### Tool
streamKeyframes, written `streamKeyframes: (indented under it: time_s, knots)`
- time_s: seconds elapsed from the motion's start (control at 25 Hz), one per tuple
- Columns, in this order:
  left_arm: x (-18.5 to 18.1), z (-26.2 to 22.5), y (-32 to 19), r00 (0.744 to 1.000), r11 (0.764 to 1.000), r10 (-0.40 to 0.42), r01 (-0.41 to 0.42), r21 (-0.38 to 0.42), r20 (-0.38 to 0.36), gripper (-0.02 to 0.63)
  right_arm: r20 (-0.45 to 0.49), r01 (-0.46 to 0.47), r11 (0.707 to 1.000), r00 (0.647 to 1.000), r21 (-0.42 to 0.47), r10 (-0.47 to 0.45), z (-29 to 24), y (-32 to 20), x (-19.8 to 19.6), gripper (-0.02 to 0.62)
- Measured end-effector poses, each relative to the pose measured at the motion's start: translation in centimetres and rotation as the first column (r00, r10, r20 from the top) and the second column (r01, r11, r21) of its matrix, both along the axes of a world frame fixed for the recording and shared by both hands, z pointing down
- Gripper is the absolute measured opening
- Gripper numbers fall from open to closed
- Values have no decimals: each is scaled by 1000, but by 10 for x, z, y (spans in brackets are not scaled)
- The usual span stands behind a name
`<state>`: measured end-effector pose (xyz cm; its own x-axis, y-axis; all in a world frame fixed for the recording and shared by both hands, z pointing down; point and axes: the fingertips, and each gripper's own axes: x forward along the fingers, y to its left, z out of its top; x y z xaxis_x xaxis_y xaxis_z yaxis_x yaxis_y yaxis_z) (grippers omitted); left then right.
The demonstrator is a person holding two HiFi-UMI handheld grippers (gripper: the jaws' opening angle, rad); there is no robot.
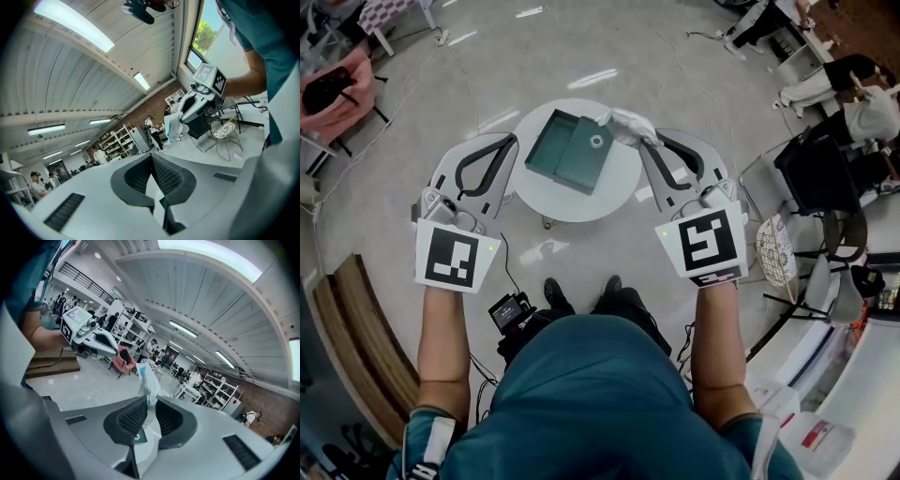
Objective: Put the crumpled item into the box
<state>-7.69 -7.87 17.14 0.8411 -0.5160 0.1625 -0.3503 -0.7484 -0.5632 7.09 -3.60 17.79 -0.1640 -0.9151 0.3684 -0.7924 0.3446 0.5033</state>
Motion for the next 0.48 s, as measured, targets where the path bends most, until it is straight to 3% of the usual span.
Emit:
streamKeyframes:
  time_s: [0.48]
  knots:
    - [-4, 18, -41, 981, 981, -188, 189, -33, 42, 18, 46, 183, 983, 982, 0, -183, 13, -86, 6, 74]
